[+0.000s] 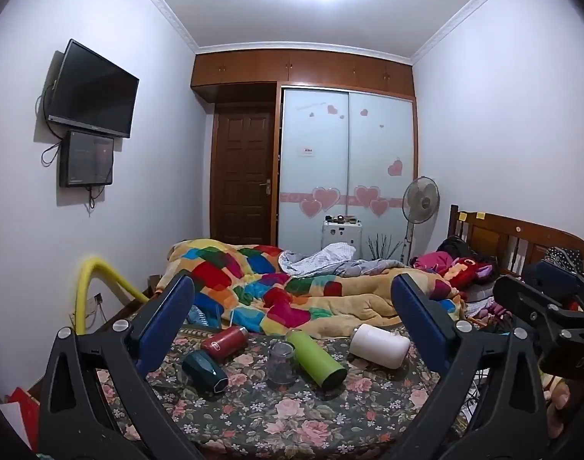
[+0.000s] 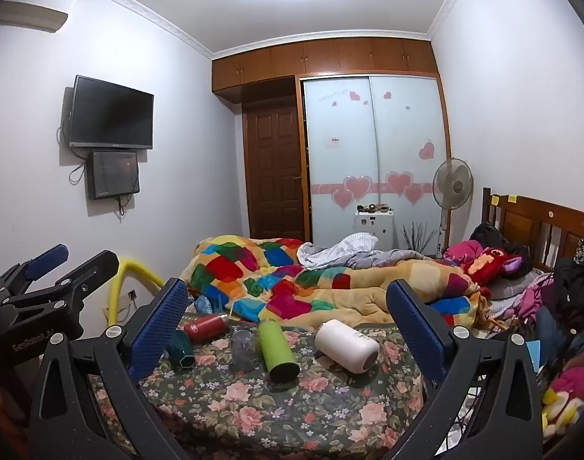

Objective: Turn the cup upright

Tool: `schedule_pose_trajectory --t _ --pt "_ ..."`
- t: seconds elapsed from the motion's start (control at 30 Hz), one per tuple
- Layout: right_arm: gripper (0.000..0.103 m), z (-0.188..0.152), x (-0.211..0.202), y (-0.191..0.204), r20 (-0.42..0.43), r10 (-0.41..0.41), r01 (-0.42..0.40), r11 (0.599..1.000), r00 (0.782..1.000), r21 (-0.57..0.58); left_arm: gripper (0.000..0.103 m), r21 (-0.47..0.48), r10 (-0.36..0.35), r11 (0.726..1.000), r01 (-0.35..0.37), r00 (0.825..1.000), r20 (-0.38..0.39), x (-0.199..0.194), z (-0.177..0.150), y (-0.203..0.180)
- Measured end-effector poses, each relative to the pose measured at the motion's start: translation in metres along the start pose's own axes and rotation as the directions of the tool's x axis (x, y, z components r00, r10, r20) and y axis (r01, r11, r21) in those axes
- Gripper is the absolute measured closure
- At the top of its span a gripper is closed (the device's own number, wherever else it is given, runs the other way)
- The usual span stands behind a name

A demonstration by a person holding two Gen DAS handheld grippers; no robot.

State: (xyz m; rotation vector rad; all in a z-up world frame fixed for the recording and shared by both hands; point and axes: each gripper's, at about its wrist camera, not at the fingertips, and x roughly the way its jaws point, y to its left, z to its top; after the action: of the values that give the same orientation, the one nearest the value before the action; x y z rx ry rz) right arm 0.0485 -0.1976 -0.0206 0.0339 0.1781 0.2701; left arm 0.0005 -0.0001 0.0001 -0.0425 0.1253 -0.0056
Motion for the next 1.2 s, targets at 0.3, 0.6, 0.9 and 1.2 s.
schedule_pose_trajectory --t 0.3,0.6,0.9,1.2 --pt "0.0 -0.001 0.003 0.0 -0.008 0.001 -0.001 1.0 1.0 0.002 0.0 -0.011 -0.01 1.0 0.01 1.0 -0.005 0.003 -0.002 0.008" --pt "0.0 -0.005 0.005 0.005 -0.015 0.002 -0.002 1.0 1.0 0.001 0.0 0.004 -0.003 1.0 0.003 1.0 -0.009 0.004 -0.007 0.003" --pt "0.0 -0.003 0.005 0.003 -0.019 0.003 -0.003 1.0 1.0 -0.001 0.0 0.002 -0.004 1.0 0.004 1.0 -0.011 0.004 -0.006 0.003" --pt "0.0 -0.003 0.005 0.001 -0.019 0.006 -0.006 1.0 1.0 -0.002 0.0 0.0 -0.005 1.0 0.005 1.0 -0.013 0.005 -0.008 0.003"
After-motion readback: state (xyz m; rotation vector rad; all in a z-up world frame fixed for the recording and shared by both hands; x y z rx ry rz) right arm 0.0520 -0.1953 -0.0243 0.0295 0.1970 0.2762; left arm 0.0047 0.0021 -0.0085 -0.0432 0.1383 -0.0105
